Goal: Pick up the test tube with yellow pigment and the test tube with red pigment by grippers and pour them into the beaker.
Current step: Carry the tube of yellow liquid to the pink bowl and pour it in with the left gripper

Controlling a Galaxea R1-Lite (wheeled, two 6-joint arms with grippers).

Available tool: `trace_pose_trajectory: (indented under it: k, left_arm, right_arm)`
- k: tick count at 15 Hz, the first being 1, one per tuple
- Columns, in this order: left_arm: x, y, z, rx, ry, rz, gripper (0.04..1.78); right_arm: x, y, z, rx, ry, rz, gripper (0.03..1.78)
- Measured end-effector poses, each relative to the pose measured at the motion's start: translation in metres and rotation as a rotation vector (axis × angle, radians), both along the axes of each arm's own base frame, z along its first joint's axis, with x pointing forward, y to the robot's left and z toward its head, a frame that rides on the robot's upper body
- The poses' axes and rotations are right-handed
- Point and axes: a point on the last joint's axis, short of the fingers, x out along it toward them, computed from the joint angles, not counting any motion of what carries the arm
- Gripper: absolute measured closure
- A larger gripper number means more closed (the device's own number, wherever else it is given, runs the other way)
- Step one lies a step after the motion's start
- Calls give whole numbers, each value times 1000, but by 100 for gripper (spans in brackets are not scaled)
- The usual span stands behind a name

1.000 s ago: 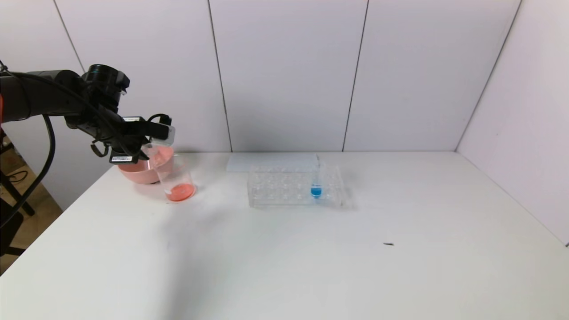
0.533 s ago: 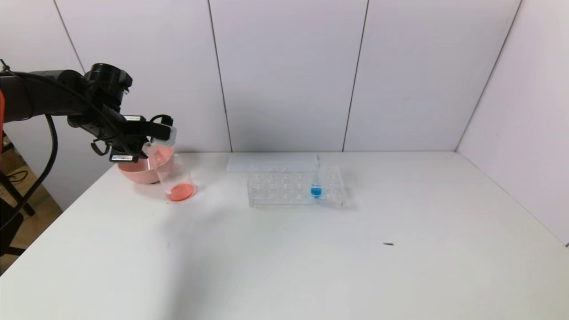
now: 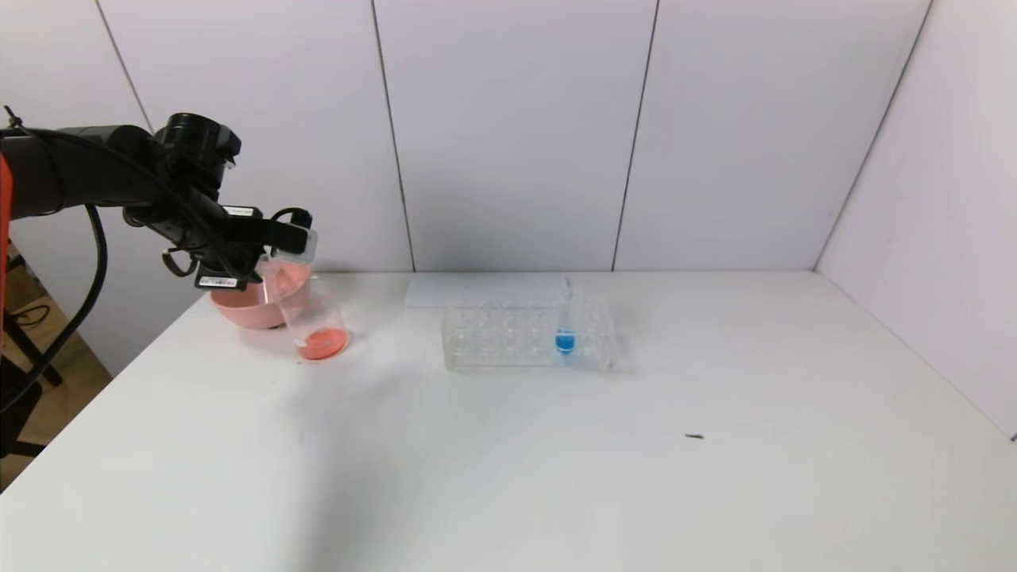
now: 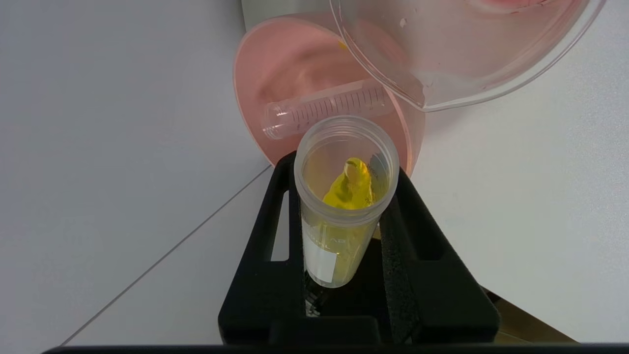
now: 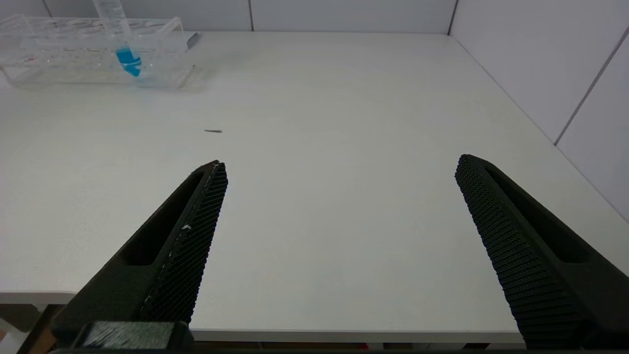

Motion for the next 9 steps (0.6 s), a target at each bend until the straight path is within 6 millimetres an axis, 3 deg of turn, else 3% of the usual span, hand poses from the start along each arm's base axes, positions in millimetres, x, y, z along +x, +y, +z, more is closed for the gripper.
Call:
trace_pose_trajectory:
  k: [9]
  left_arm:
    - [0, -7, -3, 47, 13, 8, 136]
  right_arm:
    - [0, 0, 0, 0, 0, 0, 11]
